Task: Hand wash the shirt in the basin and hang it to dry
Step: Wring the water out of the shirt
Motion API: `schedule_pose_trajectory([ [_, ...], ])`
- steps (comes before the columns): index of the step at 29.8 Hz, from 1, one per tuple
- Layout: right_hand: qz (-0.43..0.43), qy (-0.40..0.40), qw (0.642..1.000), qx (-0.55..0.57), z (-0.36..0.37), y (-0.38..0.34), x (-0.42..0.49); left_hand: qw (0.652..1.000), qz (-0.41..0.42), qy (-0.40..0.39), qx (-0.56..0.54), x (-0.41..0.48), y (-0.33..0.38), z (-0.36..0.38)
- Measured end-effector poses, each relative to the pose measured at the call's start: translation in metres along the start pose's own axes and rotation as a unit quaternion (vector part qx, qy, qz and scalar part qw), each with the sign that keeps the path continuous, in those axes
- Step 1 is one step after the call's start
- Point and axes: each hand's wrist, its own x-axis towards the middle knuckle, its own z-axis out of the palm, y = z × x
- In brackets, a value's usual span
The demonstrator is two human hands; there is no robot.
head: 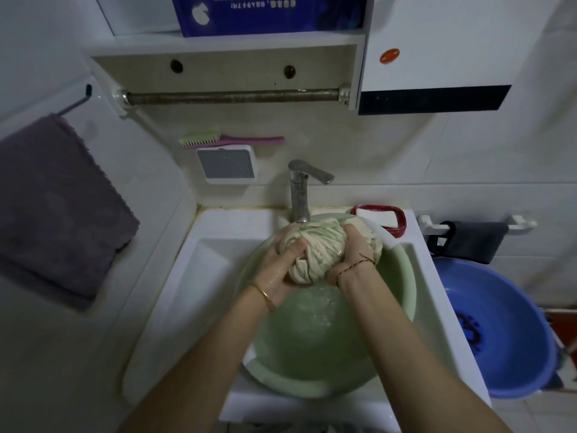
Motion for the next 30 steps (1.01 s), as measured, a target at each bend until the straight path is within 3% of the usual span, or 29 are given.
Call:
schedule_pose_trajectory([
  [2,-0.064,0.047,0.997,-0.022,0.001,0.011,0.007,0.988,-0.036,0.03,-0.145,0.007,-0.018,0.011],
  [4,-0.158,0.094,0.981,-0.067,-0.002,0.017,0.011,0.973,-0.024,0.061,-0.219,0.016,-0.028,0.016],
  [7,-0.287,0.102,0.939,-0.161,-0.002,0.019,0.006,0.961,-0.017,0.126,-0.245,0.026,-0.033,0.023],
  [10,-0.356,0.112,0.895,-0.244,-0.001,0.017,0.002,0.955,-0.026,0.152,-0.253,0.033,-0.031,0.032],
  [16,-0.385,0.115,0.851,-0.338,-0.004,0.02,0.005,0.959,-0.085,0.195,-0.185,0.053,-0.031,0.025],
  [23,-0.466,0.064,0.75,-0.464,-0.002,0.025,0.007,0.966,-0.153,0.092,-0.187,0.028,-0.016,0.035],
  [24,-0.461,0.059,0.746,-0.476,-0.003,0.026,0.009,0.963,-0.173,0.081,-0.19,0.027,-0.016,0.033],
  [26,-0.441,0.028,0.774,-0.453,-0.004,0.022,0.01,0.959,-0.217,0.062,-0.17,0.025,-0.01,0.028],
  [30,-0.43,-0.076,0.789,-0.433,-0.008,-0.009,0.009,0.964,-0.26,0.025,-0.042,0.021,0.008,0.0],
])
